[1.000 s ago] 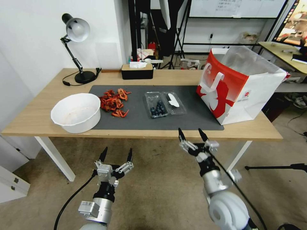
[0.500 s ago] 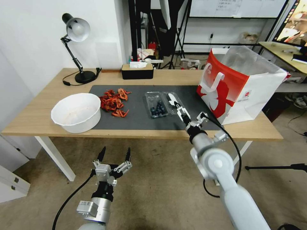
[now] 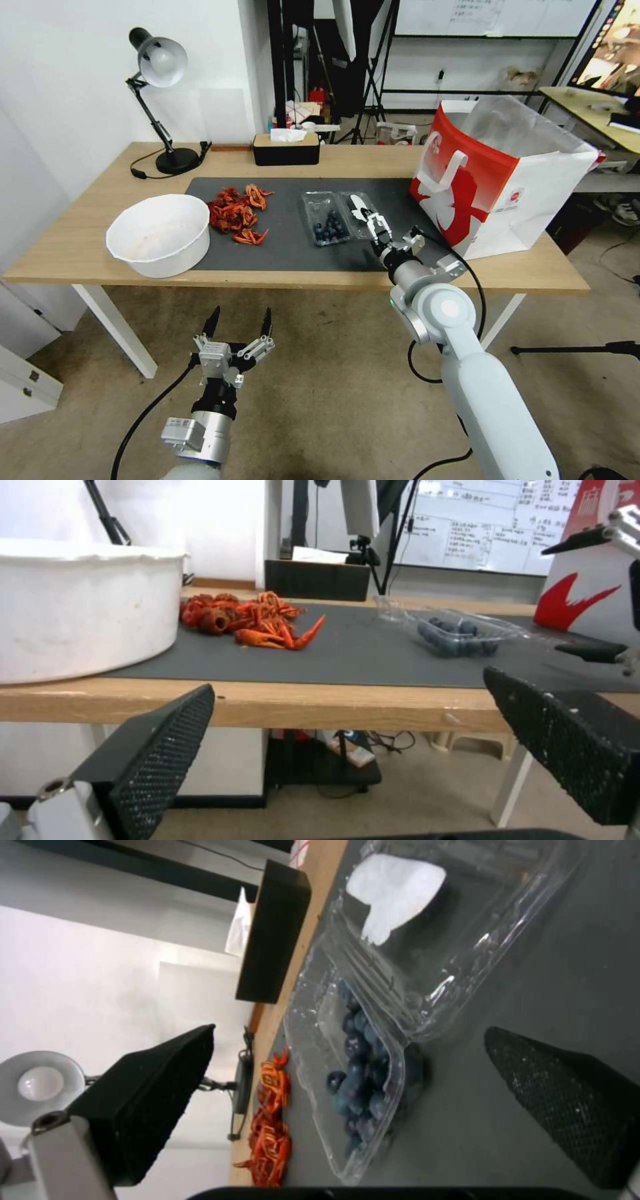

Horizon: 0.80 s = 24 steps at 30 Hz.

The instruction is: Close the takeout container lid, then place the container into the takeout bag.

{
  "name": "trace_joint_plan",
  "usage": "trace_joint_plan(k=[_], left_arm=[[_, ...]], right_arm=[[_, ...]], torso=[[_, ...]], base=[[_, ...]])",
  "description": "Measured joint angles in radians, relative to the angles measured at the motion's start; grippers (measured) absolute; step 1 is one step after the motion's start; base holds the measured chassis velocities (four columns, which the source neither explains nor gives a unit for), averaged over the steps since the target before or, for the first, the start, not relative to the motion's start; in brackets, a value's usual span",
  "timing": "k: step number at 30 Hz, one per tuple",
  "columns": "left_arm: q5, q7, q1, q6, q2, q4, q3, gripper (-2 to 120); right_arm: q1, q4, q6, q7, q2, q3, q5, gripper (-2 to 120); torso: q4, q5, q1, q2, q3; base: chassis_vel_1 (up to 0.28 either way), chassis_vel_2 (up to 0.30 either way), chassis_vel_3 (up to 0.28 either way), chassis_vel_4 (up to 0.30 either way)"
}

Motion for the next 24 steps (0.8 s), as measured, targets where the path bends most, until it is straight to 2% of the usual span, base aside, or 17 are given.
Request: trace_joint_plan(k=[13,24], left_arm=[[0.003,-0.008,0.002,-0.004,-0.003,0.005,-0.002,100],[0.004,-0.007,0.0,-0.006,-0.004,0.01,0.0,100]], right_arm=[[0.071,-0.037,-0.008,0.118,0.045,-0.017,0.026,100],[0.098,-0.066,-0.005,0.141,0.05,-0.014,0.034,100]], torso=[[0.0001,-0.0001,0.0,0.0,0.0],[0.0001,0.0,0.0,0.0,0.0]], base=[[0.0,0.0,0.0,0.0],[0.0,0.0,0.0,0.0]])
